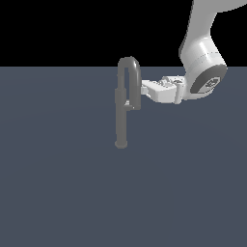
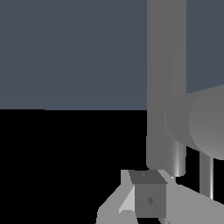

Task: Turn on the faucet by rotating a designated handle.

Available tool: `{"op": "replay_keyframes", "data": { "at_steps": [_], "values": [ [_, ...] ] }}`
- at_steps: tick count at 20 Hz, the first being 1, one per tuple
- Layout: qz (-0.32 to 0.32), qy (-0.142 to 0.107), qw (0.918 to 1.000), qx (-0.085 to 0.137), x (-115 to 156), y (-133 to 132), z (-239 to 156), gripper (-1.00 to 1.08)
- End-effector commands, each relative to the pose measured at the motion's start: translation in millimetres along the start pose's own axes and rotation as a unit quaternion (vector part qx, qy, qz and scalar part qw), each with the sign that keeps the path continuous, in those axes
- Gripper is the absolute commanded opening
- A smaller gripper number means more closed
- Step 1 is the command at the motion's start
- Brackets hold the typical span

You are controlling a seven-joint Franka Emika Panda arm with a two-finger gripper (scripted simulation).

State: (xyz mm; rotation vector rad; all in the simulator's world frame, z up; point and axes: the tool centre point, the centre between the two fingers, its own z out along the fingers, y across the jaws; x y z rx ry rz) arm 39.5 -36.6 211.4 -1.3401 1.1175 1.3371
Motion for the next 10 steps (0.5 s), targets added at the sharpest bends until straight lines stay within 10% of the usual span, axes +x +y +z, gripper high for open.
{"op": "replay_keyframes", "data": {
  "at_steps": [1,10],
  "values": [
    [0.000,0.000,1.0000,0.000,-3.1,4.7,-0.2,-1.00],
    [-0.001,0.000,1.0000,0.000,-10.9,20.1,-0.3,-1.00]
  ]
}}
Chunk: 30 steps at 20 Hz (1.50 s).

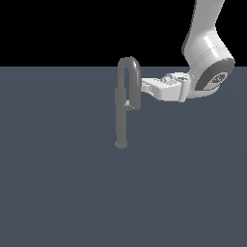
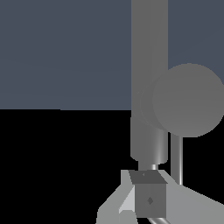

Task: Turn on the faucet by rotating a designated handle.

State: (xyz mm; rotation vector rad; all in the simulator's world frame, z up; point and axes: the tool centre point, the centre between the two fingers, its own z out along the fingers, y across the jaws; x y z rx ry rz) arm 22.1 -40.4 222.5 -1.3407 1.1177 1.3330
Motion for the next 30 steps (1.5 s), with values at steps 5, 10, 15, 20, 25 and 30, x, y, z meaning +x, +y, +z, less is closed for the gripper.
{"op": "replay_keyframes", "data": {
  "at_steps": [5,10,15,20,25,30],
  "values": [
    [0.001,-0.001,1.0000,-0.001,-1.3,16.9,0.5,-1.00],
    [0.001,-0.001,1.0000,-0.001,-2.4,29.0,0.5,-1.00],
    [-0.004,0.002,1.0000,0.001,-0.1,35.0,0.5,-1.00],
    [0.000,-0.001,1.0000,-0.001,9.1,54.0,0.5,-1.00],
    [-0.006,0.001,1.0000,-0.001,13.1,56.6,0.7,-1.00],
    [0.001,-0.001,1.0000,-0.001,33.3,71.9,0.5,-1.00]
  ]
}}
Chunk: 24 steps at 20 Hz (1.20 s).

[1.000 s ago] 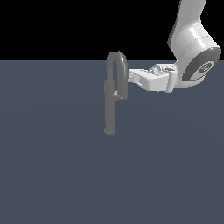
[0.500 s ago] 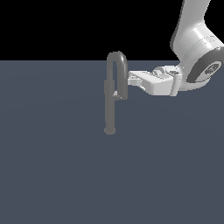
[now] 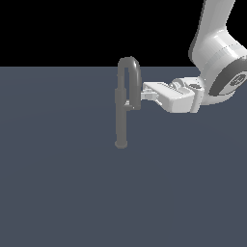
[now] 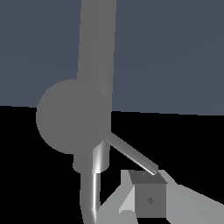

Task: Turn on the faucet by rotating a designated handle.

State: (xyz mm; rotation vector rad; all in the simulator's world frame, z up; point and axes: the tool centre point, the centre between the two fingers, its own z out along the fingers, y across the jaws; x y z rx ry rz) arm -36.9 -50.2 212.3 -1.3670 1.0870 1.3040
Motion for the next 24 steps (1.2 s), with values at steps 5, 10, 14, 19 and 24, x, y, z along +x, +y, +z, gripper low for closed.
{"op": "replay_keyframes", "data": {
  "at_steps": [5,10,14,19,24],
  "values": [
    [0.012,-0.003,0.9999,0.001,29.7,9.6,0.2,-1.00],
    [-0.003,-0.002,1.0000,-0.003,21.8,5.1,0.5,-1.00],
    [0.008,-0.003,1.0000,0.000,46.3,5.6,0.5,-1.00],
    [0.021,-0.005,0.9998,0.002,76.0,6.7,0.5,-1.00],
    [-0.001,-0.005,1.0000,-0.004,52.2,-6.4,0.2,-1.00]
  ]
}}
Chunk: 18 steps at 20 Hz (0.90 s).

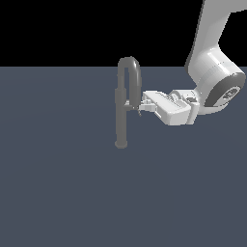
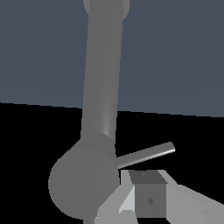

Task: Turn on the faucet by rotating a designated handle.

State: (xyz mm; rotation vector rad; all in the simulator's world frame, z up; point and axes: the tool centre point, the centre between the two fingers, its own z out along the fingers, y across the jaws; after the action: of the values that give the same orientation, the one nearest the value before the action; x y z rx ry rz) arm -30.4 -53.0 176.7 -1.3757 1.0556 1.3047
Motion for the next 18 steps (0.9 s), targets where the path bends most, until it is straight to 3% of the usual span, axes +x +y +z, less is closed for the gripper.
{"op": "replay_keyframes", "data": {
  "at_steps": [1,9,10,11,18],
  "values": [
    [0.012,0.000,0.9999,0.003,21.1,-2.8,3.6,-1.00],
    [0.031,0.001,0.9995,0.009,58.5,-9.0,3.4,-1.00],
    [0.031,0.001,0.9995,0.009,58.5,-9.0,3.4,-1.00],
    [0.008,-0.015,0.9998,-0.013,12.0,-3.1,1.6,-1.00],
    [0.019,-0.007,0.9998,-0.002,36.4,-18.7,2.7,-1.00]
  ]
}}
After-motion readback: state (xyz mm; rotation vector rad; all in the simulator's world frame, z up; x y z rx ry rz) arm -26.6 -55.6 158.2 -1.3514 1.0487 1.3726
